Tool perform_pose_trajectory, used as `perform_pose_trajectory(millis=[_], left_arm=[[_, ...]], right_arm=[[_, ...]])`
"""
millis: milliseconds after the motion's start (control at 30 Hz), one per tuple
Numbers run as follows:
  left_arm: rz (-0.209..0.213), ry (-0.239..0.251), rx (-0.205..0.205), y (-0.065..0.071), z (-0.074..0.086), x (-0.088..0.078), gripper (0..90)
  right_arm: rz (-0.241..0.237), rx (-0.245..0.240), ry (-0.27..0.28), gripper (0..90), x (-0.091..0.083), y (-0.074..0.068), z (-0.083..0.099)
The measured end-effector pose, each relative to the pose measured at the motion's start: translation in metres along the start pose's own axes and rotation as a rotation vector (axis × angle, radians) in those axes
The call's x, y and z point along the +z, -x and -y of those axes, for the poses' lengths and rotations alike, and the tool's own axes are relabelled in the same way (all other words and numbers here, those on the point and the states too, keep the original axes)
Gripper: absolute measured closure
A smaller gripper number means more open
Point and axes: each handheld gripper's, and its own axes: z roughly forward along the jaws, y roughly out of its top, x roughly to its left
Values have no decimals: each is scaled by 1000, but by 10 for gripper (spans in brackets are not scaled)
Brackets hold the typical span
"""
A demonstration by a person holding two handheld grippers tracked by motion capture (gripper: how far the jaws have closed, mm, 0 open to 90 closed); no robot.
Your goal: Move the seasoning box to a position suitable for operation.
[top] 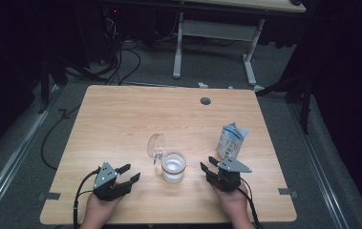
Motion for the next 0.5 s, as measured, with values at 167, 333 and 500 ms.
perform_pose_trajectory(millis=[167,333,500], left_arm=[[-43,-28,-29,4,-1,3,470],[-52,-38,-52,8,-3,6,487],[-67,-25,-31,12,-9,8,524]], right_arm=[[-4,-25,21,595,8,-3,-8],[-27,-43,12,607,13,-10,-4],[-75,-28,13,621,8,-16,-1]])
